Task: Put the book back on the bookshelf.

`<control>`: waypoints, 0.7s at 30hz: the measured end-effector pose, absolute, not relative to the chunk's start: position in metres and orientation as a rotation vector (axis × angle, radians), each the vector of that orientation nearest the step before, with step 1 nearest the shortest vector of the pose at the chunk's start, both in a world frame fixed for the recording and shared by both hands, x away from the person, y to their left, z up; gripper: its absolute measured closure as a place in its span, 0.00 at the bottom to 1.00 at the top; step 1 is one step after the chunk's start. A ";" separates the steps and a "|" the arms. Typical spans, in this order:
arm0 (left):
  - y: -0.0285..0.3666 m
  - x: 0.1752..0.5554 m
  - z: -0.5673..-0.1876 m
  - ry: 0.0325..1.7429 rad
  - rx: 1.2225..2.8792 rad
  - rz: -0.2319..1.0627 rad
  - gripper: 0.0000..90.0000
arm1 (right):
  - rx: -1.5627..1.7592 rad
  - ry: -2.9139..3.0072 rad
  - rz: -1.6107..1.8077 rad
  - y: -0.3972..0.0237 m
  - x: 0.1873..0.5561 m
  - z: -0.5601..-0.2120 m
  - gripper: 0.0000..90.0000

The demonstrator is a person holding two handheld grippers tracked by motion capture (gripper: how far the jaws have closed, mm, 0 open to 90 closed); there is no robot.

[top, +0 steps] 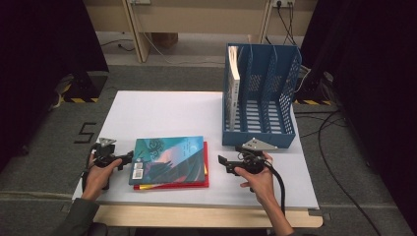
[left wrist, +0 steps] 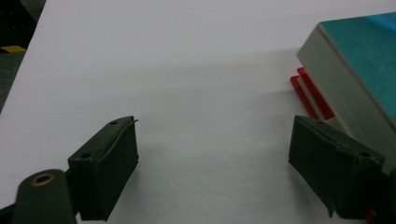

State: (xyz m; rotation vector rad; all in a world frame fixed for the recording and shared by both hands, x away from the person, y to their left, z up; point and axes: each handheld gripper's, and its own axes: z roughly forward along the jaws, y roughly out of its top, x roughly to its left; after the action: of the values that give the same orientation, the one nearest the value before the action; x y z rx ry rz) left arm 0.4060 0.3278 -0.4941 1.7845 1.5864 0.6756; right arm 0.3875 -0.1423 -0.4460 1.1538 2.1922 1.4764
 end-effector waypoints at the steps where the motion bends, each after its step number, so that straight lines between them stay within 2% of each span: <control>1: 0.327 0.404 -0.492 1.577 1.788 0.680 0.17 | 1.158 2.194 1.475 -0.141 0.386 -0.447 0.19; 10: 0.327 0.378 -0.475 1.506 1.799 0.663 0.16 | 1.180 2.243 1.457 -0.139 0.378 -0.459 0.21; 16: 0.324 0.377 -0.476 1.494 1.838 0.651 0.17 | 1.193 2.251 1.444 -0.139 0.376 -0.464 0.21; 18: 0.322 0.376 -0.474 1.495 1.841 0.627 0.22 | 1.203 2.259 1.441 -0.138 0.376 -0.465 0.21; 21: 0.317 0.373 -0.472 1.475 1.859 0.612 0.41 | 1.208 2.262 1.448 -0.138 0.375 -0.466 0.22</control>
State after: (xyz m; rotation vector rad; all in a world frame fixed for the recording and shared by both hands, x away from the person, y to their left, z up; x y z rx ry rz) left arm 0.3731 0.3170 -0.4716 1.8591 1.4751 0.6117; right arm 0.3752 -0.1376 -0.4664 1.2085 2.2617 1.4483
